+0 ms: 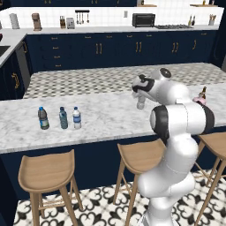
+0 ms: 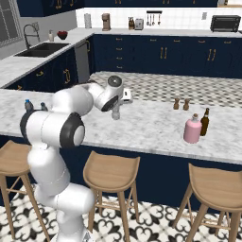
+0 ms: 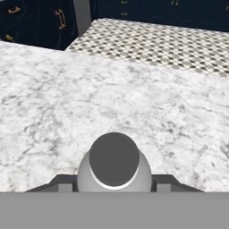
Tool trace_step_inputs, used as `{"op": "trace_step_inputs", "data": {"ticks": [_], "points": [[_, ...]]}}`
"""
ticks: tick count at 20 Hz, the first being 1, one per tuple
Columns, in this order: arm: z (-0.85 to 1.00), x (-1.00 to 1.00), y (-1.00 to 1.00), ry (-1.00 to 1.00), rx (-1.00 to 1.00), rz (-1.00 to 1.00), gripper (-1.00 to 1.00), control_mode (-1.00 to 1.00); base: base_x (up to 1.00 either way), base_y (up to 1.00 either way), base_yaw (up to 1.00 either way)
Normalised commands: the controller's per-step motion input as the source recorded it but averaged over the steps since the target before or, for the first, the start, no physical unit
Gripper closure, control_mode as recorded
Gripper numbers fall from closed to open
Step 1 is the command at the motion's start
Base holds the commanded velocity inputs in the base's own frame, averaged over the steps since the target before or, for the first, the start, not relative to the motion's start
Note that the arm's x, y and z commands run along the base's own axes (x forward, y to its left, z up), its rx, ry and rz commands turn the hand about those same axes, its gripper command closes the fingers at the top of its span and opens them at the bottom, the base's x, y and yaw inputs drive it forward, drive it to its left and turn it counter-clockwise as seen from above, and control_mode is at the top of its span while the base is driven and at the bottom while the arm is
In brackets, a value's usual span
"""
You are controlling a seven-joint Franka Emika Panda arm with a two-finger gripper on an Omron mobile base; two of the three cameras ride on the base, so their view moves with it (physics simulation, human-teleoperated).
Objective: Move the plastic bottles in the middle to the plastics group, and the glass bottles in the middle to the glass group.
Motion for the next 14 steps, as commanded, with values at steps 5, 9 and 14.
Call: {"op": "trace_step_inputs", "data": {"ticks": [5,9,14], "points": [[0.11,-0.49,0.72,0.15,-0.02,0.4,1.0,-1.0,0.0,0.0,0.0],[-0.01,-0.27,0.99,0.19,-0.04,0.42,1.0,-1.0,0.0,0.0,0.0],[-0.01,0.0,1.0,0.07,0.0,0.33,1.0,-1.0,0.0,0.0,0.0]]}}
